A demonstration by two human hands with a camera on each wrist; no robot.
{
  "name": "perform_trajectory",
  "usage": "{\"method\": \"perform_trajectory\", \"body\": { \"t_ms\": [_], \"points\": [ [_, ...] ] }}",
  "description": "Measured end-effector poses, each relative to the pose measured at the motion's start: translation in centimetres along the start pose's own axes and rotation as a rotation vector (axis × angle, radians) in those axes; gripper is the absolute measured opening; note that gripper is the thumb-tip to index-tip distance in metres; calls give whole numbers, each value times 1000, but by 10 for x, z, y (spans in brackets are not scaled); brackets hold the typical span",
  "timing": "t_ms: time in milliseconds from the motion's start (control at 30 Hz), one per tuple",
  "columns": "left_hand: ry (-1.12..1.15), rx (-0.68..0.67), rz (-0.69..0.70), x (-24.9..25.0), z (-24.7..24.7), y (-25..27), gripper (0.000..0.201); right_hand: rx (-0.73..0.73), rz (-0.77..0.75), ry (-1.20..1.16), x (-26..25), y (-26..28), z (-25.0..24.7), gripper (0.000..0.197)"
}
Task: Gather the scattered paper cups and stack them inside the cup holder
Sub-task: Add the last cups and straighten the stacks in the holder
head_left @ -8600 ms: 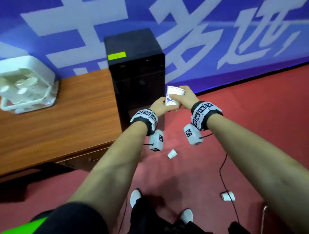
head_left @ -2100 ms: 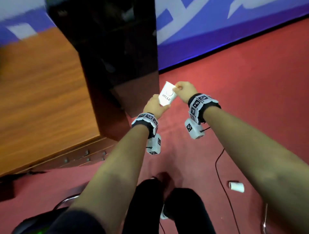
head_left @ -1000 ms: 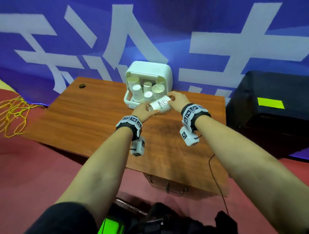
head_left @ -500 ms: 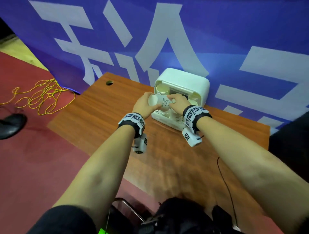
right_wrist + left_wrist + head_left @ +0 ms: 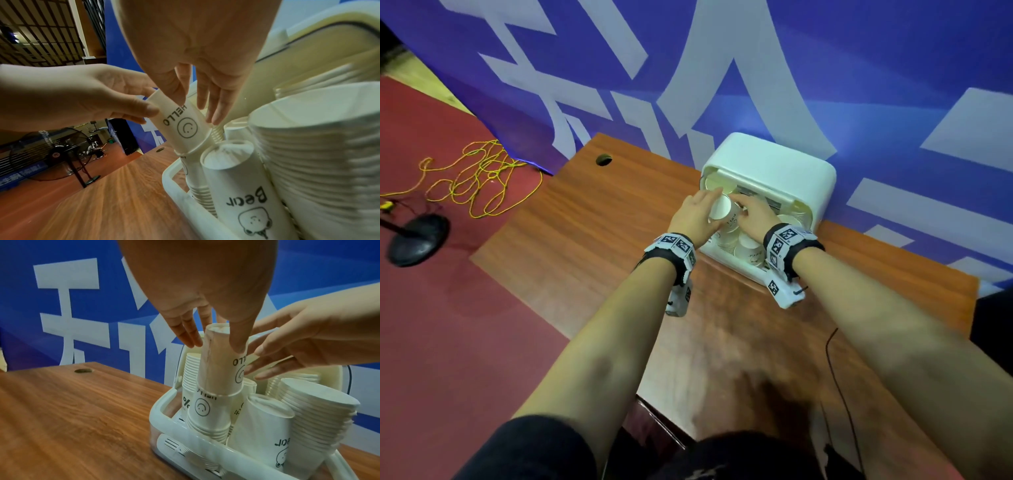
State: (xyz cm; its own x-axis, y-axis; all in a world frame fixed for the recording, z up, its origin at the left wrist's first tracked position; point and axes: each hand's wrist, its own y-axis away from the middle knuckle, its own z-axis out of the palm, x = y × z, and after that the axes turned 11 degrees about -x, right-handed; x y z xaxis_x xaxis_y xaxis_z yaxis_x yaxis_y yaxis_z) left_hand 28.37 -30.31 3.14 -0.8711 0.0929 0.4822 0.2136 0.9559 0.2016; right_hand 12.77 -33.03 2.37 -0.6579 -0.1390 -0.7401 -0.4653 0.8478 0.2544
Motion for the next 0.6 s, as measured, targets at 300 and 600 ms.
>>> {"method": "perform_trajectory", "body": {
  "t_ms": [300, 600],
  "points": [
    [50, -26, -106, -5, 27, -19, 47, -81, 64, 78, 26, -1, 6, 53],
    [41, -171, -149, -14, 36, -16, 64, -195, 115, 337, 18, -12, 18, 53]
  ]
}}
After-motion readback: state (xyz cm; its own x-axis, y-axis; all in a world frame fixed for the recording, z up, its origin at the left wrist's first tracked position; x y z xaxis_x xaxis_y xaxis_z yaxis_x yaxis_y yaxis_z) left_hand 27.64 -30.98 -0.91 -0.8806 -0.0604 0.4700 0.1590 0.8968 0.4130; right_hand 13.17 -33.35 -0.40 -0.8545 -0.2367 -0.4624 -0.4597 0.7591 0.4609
